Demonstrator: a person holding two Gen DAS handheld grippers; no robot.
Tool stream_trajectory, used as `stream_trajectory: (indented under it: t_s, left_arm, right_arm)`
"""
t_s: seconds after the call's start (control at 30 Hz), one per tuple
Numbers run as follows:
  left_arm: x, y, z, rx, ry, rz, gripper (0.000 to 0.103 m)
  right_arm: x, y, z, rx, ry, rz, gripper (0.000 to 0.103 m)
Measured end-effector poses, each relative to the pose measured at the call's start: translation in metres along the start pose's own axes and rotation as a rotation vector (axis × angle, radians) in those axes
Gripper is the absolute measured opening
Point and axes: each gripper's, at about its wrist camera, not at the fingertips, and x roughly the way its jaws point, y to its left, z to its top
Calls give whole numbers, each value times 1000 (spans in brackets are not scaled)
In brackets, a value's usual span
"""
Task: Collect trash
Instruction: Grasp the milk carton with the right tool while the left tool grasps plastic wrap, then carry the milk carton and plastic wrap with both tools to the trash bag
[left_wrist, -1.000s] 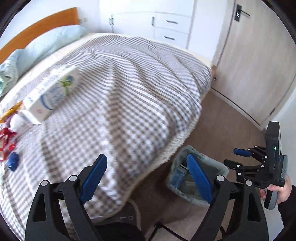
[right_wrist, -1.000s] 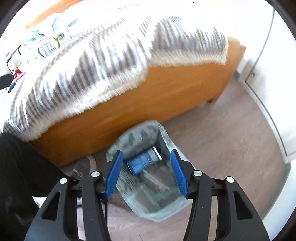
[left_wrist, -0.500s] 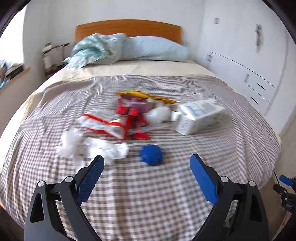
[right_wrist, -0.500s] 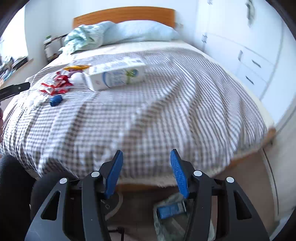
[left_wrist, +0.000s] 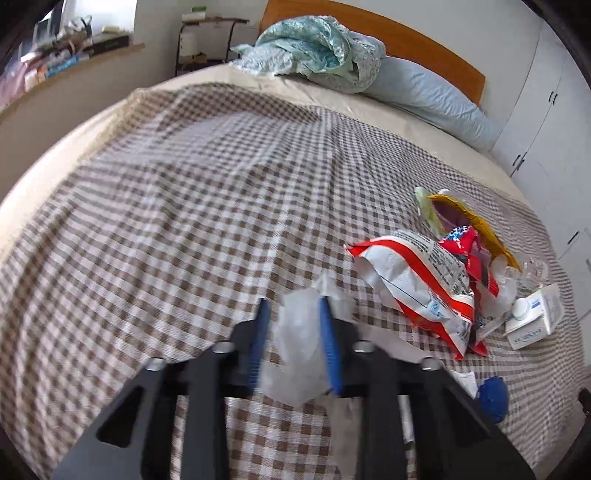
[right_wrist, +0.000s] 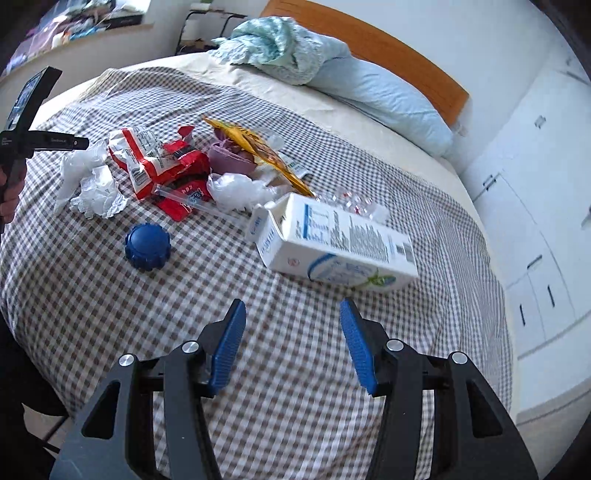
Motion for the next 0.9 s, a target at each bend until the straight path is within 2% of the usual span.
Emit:
stream_trajectory:
  t_s: [0.07,0.13,0.2,0.3,0.4,0.47,0.53,0.57,0.63,0.73,0.9]
  left_arm:
    - [2,7,-3,-87,0,-24,2]
    - [-4,10,0,-105,-21,-81,0]
    - [-9,18,6,-123,-69,-96,0]
    - [-16,33,10,-167,-117,-127,0]
    - [-15,38,12,-201,-114,-127,0]
    - [-16,36,10,-197,-111,-114,0]
    - [-15,36,10,-191,-112,-100,0]
    - [-16,35,9,-189,-112,-100,0]
    - [-17,34,10,-181,-116,-99,0]
    - [-18,32,12,-175,-127,-97,0]
    - [-48,14,13,-151,-164,-133,0]
  right_arm:
    - [18,15,20,-61,-21,25,52]
    - [41,25,39,-98,-15,55,52]
    - [64,28,52,-104,12,63,50]
    - [92,28,66,-140,62,21,49]
    - [117,37,68,-149,114,-9,49]
    - [128,52,63,-180,126,-58,47]
    - [134,66,55,-248,111,-191,21]
    - [134,69,53,-274,99,-240,19]
    - [130,63,54,-252,114,-217,9]
    - [114,37,56,-149,124,-120,7]
    - [51,-31,61,141,32,46,7]
